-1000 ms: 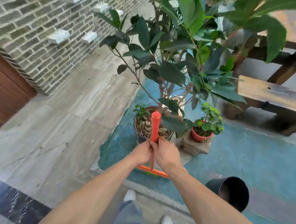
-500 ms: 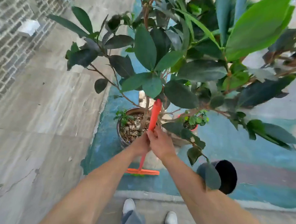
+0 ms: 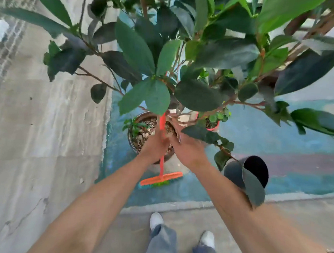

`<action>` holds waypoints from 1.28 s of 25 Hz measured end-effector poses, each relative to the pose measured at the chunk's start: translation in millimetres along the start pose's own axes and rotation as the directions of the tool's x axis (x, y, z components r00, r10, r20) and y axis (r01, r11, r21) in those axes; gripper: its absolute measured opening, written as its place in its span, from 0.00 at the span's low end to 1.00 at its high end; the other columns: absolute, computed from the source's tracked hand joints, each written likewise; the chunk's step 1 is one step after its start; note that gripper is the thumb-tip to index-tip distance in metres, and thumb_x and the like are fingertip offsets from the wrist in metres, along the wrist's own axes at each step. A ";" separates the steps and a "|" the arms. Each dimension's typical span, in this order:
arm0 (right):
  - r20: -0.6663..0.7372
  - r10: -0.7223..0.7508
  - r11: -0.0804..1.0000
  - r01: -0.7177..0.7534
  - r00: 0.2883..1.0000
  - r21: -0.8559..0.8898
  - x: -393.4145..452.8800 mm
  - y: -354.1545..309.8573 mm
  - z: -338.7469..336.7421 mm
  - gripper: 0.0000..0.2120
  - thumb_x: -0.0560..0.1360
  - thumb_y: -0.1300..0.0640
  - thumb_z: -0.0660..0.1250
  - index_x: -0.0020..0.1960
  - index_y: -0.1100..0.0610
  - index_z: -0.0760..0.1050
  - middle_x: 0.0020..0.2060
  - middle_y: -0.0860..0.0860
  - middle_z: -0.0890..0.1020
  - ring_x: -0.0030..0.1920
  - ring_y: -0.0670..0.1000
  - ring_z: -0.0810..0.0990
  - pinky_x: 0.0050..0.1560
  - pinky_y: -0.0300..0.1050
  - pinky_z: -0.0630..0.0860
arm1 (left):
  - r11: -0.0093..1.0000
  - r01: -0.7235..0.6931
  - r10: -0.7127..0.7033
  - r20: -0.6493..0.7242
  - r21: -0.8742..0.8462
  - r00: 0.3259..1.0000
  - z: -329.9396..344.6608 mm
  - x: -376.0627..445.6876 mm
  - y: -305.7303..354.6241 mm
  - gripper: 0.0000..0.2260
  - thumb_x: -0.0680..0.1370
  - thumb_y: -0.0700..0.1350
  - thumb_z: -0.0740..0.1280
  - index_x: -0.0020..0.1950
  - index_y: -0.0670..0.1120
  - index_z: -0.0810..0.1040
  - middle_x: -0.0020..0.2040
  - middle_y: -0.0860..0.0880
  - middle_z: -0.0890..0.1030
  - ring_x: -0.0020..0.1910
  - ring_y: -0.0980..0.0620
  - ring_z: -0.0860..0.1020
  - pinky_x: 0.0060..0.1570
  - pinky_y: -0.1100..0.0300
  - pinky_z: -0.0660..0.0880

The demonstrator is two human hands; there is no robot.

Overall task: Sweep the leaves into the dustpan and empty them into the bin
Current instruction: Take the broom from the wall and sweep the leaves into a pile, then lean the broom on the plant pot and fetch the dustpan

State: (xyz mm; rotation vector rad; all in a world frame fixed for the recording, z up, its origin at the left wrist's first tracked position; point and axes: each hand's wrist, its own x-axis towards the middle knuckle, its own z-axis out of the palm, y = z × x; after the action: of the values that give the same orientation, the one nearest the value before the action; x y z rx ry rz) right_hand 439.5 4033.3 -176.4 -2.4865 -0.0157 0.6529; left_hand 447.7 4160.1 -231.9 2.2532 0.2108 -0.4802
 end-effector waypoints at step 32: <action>-0.685 0.591 0.389 -0.593 -0.426 0.705 -881.6 476.9 15.1 0.22 0.75 0.36 0.57 0.54 0.46 0.82 0.53 0.41 0.83 0.58 0.46 0.79 0.57 0.44 0.74 | -0.322 -0.785 0.619 0.510 -0.529 -0.597 575.2 -574.4 471.7 0.22 0.77 0.63 0.59 0.62 0.52 0.77 0.59 0.53 0.79 0.61 0.53 0.75 0.60 0.52 0.71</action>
State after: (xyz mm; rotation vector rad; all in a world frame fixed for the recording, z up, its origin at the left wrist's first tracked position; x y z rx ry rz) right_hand -404.5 3509.3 -41.9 -2.0364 2.1399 -0.9511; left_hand -91.3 3419.1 -22.5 1.1491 -2.3183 -0.3029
